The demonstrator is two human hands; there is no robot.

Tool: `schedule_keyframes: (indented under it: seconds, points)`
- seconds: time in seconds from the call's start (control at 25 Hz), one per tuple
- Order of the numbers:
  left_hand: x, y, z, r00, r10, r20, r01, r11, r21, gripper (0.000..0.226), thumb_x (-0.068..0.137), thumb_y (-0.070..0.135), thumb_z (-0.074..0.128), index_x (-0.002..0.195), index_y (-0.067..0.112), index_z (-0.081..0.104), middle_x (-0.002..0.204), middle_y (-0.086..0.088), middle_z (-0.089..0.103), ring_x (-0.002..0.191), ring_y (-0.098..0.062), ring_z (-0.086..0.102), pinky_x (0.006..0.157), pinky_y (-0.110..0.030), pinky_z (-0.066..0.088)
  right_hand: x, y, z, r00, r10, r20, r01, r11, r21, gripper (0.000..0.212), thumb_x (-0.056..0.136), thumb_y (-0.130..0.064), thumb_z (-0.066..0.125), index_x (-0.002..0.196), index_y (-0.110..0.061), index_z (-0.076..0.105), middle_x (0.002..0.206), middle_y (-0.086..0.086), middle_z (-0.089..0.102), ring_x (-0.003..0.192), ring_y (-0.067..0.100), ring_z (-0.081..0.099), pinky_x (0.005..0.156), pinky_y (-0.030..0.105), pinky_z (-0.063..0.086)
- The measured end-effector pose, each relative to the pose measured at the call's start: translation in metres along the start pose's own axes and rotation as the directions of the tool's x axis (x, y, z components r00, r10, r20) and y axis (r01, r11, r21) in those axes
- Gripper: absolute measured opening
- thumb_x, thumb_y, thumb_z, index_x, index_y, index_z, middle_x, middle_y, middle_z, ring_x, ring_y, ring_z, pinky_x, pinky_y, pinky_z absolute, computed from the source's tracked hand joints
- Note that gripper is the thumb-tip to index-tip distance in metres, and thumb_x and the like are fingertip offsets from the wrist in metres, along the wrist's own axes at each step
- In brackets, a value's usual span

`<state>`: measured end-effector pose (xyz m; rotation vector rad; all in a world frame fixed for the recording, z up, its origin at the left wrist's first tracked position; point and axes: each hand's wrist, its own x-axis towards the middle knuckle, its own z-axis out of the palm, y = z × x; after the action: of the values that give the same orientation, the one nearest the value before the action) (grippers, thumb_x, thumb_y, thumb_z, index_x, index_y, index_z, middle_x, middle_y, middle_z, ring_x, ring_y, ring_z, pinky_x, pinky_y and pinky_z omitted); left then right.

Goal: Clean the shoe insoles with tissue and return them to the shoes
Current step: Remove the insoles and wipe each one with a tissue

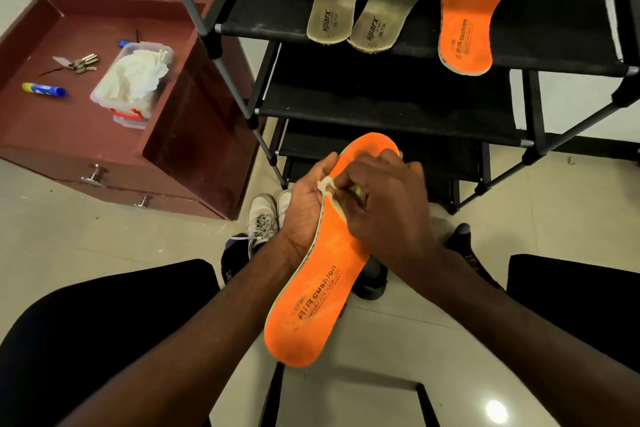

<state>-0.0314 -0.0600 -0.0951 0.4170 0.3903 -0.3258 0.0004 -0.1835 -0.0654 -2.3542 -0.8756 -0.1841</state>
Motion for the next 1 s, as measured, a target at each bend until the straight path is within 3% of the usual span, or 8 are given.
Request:
schedule_keyframes:
  seconds: [0.12, 0.24, 0.32, 0.44, 0.56, 0.68, 0.84, 1.0]
  points:
    - [-0.002, -0.002, 0.004, 0.998, 0.023, -0.063, -0.017, 0.995, 0.099, 0.06, 0.111, 0.041, 0.033, 0.107, 0.006, 0.081, 0.108, -0.014, 0.078, 0.1, -0.026, 0.076, 0.096, -0.04, 0.058, 0.008, 0.021, -0.012, 0.993, 0.066, -0.096, -0.081, 0.984, -0.16, 0.004, 0.089, -0.024, 0.074, 0.088, -0.023, 0.069, 0.092, -0.006, 0.072, 0.09, 0.022, 0.056, 0.08, 0.035, 0.023]
    - [-0.002, 0.001, 0.011, 0.998, 0.041, -0.048, -0.035, 0.992, 0.118, 0.069, 0.111, 0.04, 0.027, 0.089, 0.008, 0.084, 0.089, -0.009, 0.079, 0.084, -0.022, 0.078, 0.077, -0.033, 0.064, 0.016, 0.017, -0.01, 0.983, 0.155, -0.098, -0.159, 0.987, -0.031, 0.007, 0.087, -0.021, 0.077, 0.09, -0.024, 0.071, 0.094, -0.008, 0.073, 0.092, 0.019, 0.057, 0.082, 0.036, 0.029]
    - [-0.002, 0.004, 0.009, 0.998, 0.032, -0.059, -0.03, 0.998, 0.047, 0.06, 0.11, 0.041, 0.031, 0.105, 0.004, 0.078, 0.104, -0.013, 0.076, 0.094, -0.024, 0.076, 0.084, -0.034, 0.063, 0.004, 0.001, -0.004, 0.999, 0.033, -0.013, -0.033, 0.999, 0.035, 0.008, 0.085, -0.021, 0.079, 0.089, -0.024, 0.072, 0.091, -0.011, 0.072, 0.089, 0.018, 0.057, 0.08, 0.039, 0.034]
    - [-0.004, 0.004, 0.007, 0.999, 0.036, -0.037, -0.035, 0.999, 0.026, 0.057, 0.109, 0.042, 0.036, 0.146, 0.003, 0.054, 0.148, -0.019, 0.054, 0.131, -0.03, 0.059, 0.112, -0.043, 0.048, -0.001, 0.01, -0.01, 1.0, -0.027, 0.013, 0.028, 0.993, -0.112, 0.006, 0.09, -0.027, 0.075, 0.088, -0.024, 0.07, 0.088, -0.009, 0.071, 0.088, 0.019, 0.055, 0.079, 0.037, 0.029]
    - [0.0, -0.001, 0.009, 1.0, 0.007, -0.009, -0.007, 0.999, 0.044, 0.056, 0.11, 0.04, 0.032, 0.135, 0.002, 0.064, 0.124, -0.02, 0.072, 0.12, -0.034, 0.068, 0.101, -0.045, 0.057, 0.017, 0.022, -0.014, 0.984, 0.129, -0.126, -0.141, 0.986, -0.093, 0.004, 0.089, -0.025, 0.074, 0.089, -0.023, 0.07, 0.091, -0.007, 0.072, 0.09, 0.02, 0.057, 0.081, 0.036, 0.026]
    - [0.0, 0.004, 0.008, 0.999, 0.0, 0.043, 0.001, 1.0, -0.013, 0.062, 0.111, 0.038, 0.029, 0.11, -0.002, 0.076, 0.1, -0.019, 0.077, 0.101, -0.03, 0.075, 0.091, -0.039, 0.061, 0.01, 0.003, -0.004, 0.998, 0.038, -0.042, -0.037, 0.999, 0.013, 0.005, 0.089, -0.026, 0.075, 0.088, -0.024, 0.071, 0.091, -0.009, 0.072, 0.092, 0.019, 0.058, 0.081, 0.037, 0.031]
    - [-0.005, 0.003, 0.008, 0.997, 0.05, -0.05, -0.044, 0.992, 0.116, 0.062, 0.111, 0.041, 0.03, 0.109, 0.003, 0.079, 0.105, -0.015, 0.078, 0.095, -0.027, 0.077, 0.086, -0.039, 0.063, 0.001, 0.024, -0.011, 0.999, 0.018, -0.041, -0.024, 0.988, -0.155, 0.006, 0.091, -0.029, 0.074, 0.091, -0.024, 0.071, 0.091, -0.008, 0.073, 0.089, 0.021, 0.056, 0.078, 0.036, 0.026]
    - [0.0, 0.007, 0.008, 0.995, 0.064, -0.077, -0.055, 0.992, 0.117, 0.048, 0.108, 0.042, 0.04, 0.122, 0.005, 0.067, 0.115, -0.013, 0.065, 0.108, -0.027, 0.067, 0.109, -0.044, 0.048, 0.005, 0.018, -0.005, 0.993, 0.096, -0.074, -0.098, 0.995, -0.02, 0.005, 0.088, -0.025, 0.075, 0.09, -0.022, 0.072, 0.091, -0.008, 0.074, 0.089, 0.021, 0.058, 0.081, 0.04, 0.034]
